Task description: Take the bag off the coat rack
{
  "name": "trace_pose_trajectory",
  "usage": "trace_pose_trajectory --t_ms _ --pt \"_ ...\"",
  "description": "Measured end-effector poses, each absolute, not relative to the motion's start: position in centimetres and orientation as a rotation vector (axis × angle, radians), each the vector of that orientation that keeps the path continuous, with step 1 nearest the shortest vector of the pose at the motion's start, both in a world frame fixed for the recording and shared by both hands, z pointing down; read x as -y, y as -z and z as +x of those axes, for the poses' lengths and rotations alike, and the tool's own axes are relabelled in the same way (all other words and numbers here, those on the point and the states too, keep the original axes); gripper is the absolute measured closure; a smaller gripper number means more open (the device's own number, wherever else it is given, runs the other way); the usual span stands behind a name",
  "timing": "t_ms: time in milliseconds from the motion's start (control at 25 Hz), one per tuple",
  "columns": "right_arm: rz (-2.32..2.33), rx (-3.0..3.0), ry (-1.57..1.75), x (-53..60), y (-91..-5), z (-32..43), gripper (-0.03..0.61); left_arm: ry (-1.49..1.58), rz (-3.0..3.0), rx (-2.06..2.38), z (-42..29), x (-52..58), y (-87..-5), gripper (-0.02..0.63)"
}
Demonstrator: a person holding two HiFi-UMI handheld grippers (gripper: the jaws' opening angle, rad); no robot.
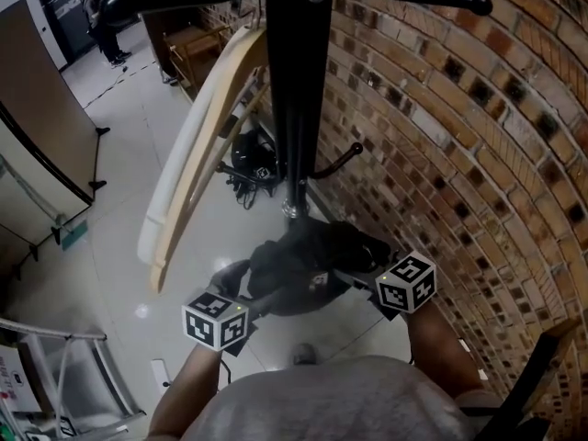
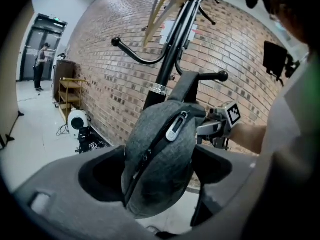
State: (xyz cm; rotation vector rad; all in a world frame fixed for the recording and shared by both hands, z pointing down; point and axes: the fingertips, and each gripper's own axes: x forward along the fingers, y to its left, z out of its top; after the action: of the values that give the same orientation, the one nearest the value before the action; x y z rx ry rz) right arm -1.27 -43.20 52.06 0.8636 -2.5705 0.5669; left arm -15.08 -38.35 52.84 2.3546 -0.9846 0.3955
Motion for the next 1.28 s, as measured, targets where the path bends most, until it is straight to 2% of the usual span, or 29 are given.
trace_pose_trajectory --t_ms 80,320,520,840,1280 --pt "0.867 2.574 -0.579 43.2 -52.1 -1.3 0.203 -0.356 2.334 0.995 -15.1 38.7 -52.8 0.195" --pt "0.868 2.559 -0.670 42.2 -52.0 -1.7 0.307 -0.340 2.282 1.005 -15.0 38.8 -52.8 0.324" --pt "0.835 2.590 -0.706 40.2 -50.5 -2.4 0.381 -0.333 2.283 1.012 -15.2 37.5 -51.3 0.350" --pt "0.841 2.651 -0.665 34.9 -47.9 -1.5 0.391 -0.324 2.332 1.046 -14.2 32.7 -48.6 0.353" --pt "0.823 2.661 -0.659 17.9 -47.1 3.6 0.391 -0.285 2.334 1.062 -9.3 15.8 -47.7 0.354"
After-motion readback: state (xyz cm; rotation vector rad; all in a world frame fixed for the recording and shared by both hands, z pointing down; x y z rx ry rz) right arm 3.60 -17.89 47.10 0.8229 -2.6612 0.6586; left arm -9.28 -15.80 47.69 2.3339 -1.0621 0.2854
